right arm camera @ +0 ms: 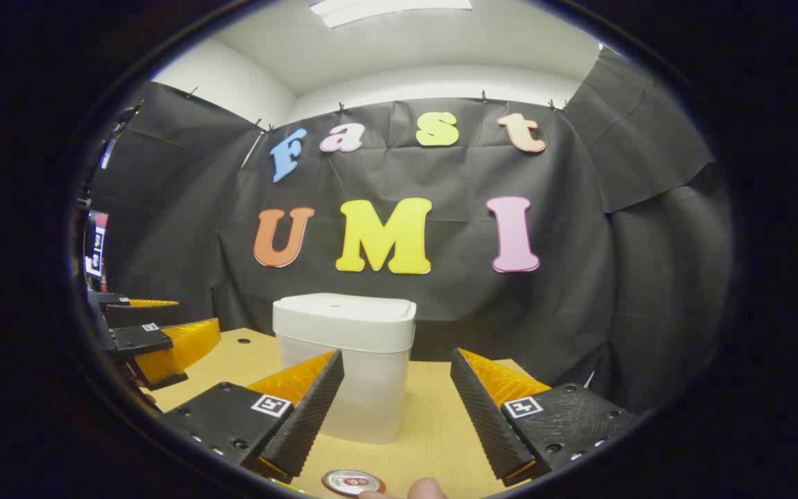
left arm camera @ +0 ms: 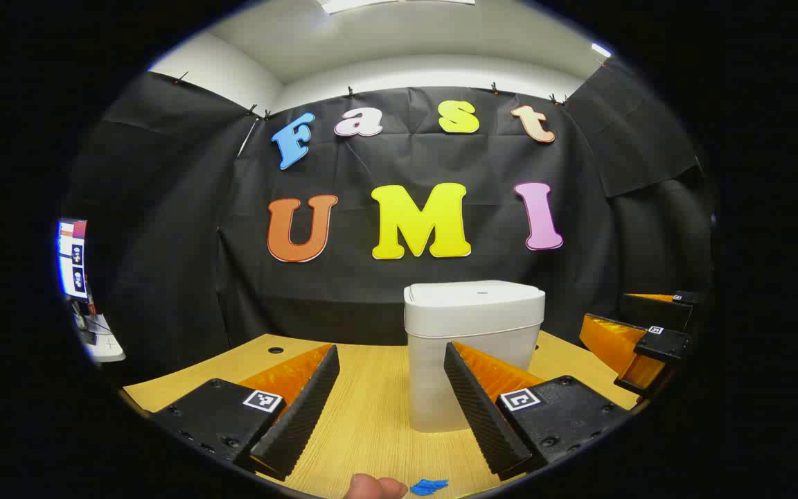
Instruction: Press the lid of the desktop garbage bin to open it, pick up the crumpled paper on the desktop and throw it into the bin, then pick up the pop can on the desktop and drop it into the bin, and finally close the garbage bin lid.
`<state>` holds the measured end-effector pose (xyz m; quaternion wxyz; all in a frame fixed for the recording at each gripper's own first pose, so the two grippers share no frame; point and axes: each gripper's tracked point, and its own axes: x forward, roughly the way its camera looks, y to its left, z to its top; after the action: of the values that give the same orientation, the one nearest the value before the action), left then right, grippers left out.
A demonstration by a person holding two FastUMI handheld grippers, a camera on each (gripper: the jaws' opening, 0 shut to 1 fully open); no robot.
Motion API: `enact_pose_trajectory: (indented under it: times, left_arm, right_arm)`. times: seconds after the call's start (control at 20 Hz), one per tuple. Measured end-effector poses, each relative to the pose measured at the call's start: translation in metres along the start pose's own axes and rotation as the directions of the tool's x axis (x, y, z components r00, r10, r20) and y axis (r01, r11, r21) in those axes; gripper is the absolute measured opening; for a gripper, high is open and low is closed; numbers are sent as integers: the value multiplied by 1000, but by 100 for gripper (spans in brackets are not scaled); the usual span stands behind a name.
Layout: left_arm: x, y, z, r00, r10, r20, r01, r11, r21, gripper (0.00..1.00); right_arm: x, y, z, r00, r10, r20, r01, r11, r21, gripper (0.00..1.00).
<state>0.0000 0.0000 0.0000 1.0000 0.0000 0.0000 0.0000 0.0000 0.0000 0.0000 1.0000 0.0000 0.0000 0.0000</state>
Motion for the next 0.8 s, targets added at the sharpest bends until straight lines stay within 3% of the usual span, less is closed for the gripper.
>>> enact_pose_trajectory:
  times: [0.4, 0.8]
  left_arm:
    - [0, 6, 1, 1000, 0, 6, 0, 1000, 4, 98]
    - [0, 13, 0, 1000, -8, 7, 8, 1000, 4, 98]
  right_arm:
    - [2, 12, 0, 999, 35, -8, -35, 999, 30, 95]
    - [1, 12, -2, 1000, 17, -17, -17, 1000, 23, 95]
